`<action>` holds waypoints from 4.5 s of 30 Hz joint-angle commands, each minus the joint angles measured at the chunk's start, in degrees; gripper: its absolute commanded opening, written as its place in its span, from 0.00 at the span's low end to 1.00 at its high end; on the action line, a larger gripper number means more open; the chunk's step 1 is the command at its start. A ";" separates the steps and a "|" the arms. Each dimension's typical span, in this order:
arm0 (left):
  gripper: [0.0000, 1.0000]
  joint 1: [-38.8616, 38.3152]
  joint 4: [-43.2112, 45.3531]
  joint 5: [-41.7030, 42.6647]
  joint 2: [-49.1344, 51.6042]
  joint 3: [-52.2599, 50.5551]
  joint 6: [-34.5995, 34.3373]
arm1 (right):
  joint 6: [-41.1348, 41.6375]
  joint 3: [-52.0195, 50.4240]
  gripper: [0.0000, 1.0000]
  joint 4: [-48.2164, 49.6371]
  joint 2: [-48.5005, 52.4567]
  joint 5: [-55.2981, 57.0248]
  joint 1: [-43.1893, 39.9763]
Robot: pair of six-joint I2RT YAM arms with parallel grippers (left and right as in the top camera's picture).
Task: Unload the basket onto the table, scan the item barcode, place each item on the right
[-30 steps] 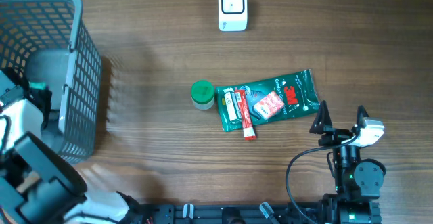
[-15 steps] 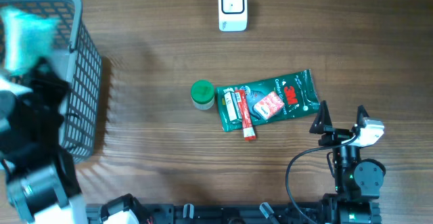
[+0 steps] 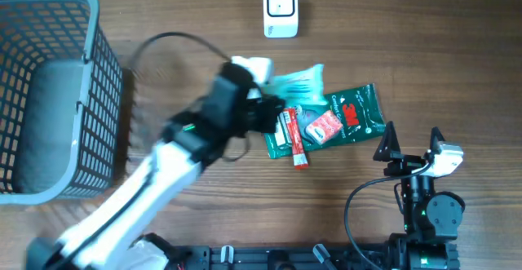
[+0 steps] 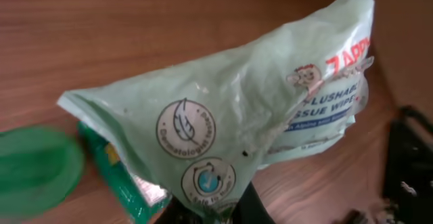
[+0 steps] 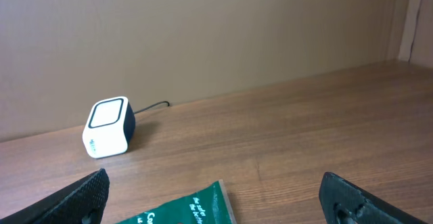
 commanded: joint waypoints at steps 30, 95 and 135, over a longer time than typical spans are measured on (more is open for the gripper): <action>0.65 -11.10 48.78 -15.78 30.60 0.26 8.13 | -0.68 0.02 1.00 0.31 -0.31 0.37 -0.07; 1.00 20.15 27.98 -31.93 -77.50 -4.44 60.41 | -0.70 0.02 1.00 0.31 -0.31 0.39 -0.07; 1.00 27.80 5.92 -16.72 -77.40 -41.57 21.81 | -0.68 0.02 1.00 0.31 -0.31 0.37 -0.07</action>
